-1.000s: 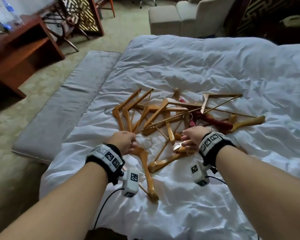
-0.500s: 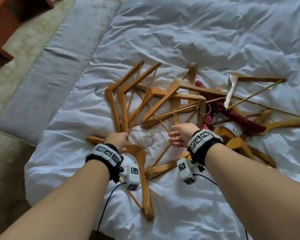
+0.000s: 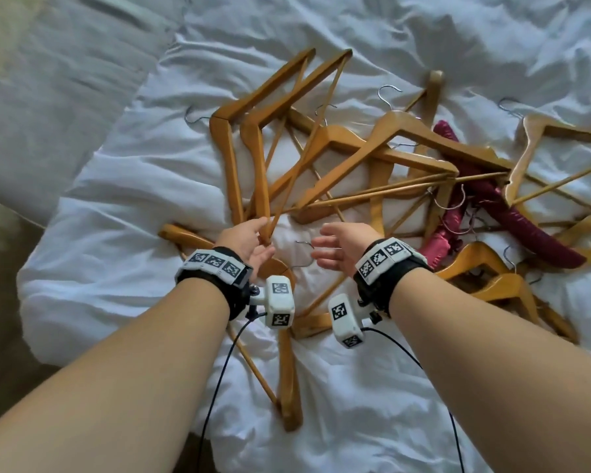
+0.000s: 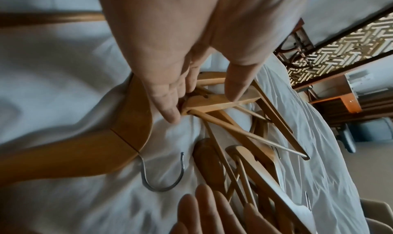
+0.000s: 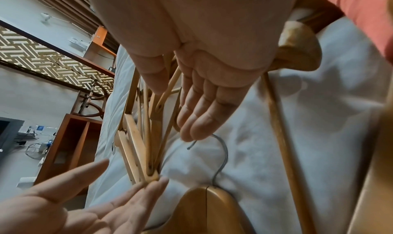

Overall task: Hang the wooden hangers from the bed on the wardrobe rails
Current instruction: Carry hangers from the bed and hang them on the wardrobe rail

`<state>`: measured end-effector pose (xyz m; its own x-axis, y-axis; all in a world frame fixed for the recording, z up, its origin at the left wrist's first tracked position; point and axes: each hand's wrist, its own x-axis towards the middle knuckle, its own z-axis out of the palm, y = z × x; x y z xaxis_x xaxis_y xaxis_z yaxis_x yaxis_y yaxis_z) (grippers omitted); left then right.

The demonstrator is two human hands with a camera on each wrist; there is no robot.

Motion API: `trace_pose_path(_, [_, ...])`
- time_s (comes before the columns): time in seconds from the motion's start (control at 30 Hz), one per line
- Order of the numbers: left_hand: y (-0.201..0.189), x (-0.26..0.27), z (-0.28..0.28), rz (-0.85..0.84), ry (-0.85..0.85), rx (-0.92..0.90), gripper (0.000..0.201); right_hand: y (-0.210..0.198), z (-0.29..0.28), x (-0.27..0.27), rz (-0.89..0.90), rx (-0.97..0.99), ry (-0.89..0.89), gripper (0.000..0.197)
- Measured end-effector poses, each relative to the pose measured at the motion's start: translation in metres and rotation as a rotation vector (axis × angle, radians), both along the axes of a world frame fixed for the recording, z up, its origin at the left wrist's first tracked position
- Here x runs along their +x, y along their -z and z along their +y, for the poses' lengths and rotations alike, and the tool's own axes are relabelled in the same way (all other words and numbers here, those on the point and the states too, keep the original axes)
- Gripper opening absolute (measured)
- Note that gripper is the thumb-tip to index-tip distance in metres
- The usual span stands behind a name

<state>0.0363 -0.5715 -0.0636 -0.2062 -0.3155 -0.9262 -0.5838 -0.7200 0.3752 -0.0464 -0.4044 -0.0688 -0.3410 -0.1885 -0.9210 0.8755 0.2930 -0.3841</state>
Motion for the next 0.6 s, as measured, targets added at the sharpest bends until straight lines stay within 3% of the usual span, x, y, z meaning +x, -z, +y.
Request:
trace_pose_path(0.17, [-0.005,0.003,-0.001,0.108,-0.042,0.014,0.015,0.0,-0.015,0.006,-0.004,-0.003,-0.028,0.02])
trace_pose_path(0.37, [-0.04,0.029,-0.019,0.295,-0.004,0.049,0.012,-0.019,-0.044,0.017,0.011,-0.053,-0.058,0.025])
trace_pose_path(0.5, [-0.062,0.067,-0.029,0.343,0.158,0.066,0.007,-0.042,-0.066,0.025,0.013,-0.131,0.042,0.032])
trace_pose_path(0.6, [-0.077,0.098,-0.032,0.353,0.17,0.043,0.004,-0.061,-0.077,0.035,-0.003,-0.18,0.141,0.035])
